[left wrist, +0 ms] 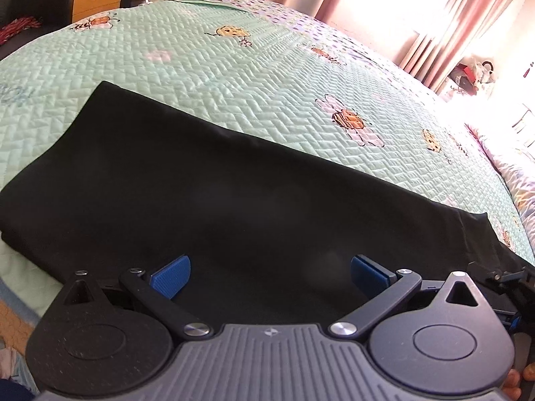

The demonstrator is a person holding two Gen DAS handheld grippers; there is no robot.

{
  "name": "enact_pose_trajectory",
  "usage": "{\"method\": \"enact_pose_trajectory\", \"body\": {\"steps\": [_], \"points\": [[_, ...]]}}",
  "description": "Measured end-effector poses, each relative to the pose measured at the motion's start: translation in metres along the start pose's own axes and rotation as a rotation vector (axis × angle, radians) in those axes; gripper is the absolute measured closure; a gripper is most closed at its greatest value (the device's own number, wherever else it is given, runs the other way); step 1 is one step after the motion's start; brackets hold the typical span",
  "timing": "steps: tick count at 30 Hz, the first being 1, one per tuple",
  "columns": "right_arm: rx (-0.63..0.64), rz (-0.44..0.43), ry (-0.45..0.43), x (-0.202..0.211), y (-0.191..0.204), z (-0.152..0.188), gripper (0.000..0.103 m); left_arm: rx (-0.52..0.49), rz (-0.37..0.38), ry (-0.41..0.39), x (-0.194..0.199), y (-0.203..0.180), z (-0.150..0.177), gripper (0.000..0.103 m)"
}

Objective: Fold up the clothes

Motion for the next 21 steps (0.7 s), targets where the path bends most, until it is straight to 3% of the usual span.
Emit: {"method": "enact_pose_trajectory", "body": {"steps": [6, 12, 18, 21], "points": [[0.051, 0.036, 0.011, 0.014, 0.008, 0.009, 0.031, 0.0, -0.043, -0.008, 0.003, 0.005, 0.001, 0.001], [0.302, -0.009, 0.099, 0.009, 0.046, 0.042, 0.03, -0.001, -0.067, -0.012, 0.001, 0.013, 0.003, 0.001], [0.566, 0.115, 0.123, -0.011, 0.071, 0.061, 0.031, -0.014, -0.044, -0.017, 0.0, 0.023, 0.002, 0.001], [0.635, 0.125, 0.117, -0.019, 0.083, 0.062, 0.036, -0.028, -0.034, -0.019, -0.001, 0.026, 0.0, 0.001]]}}
Point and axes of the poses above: each gripper's, at about its wrist camera, not at the fingertips, and x roughly against the way its jaws point, y to its left, z to its underside, the point moved 5 cm from there along -x, roughly the way its jaws point, and after that the axes turned 5 degrees about z, right-handed, at the moved point
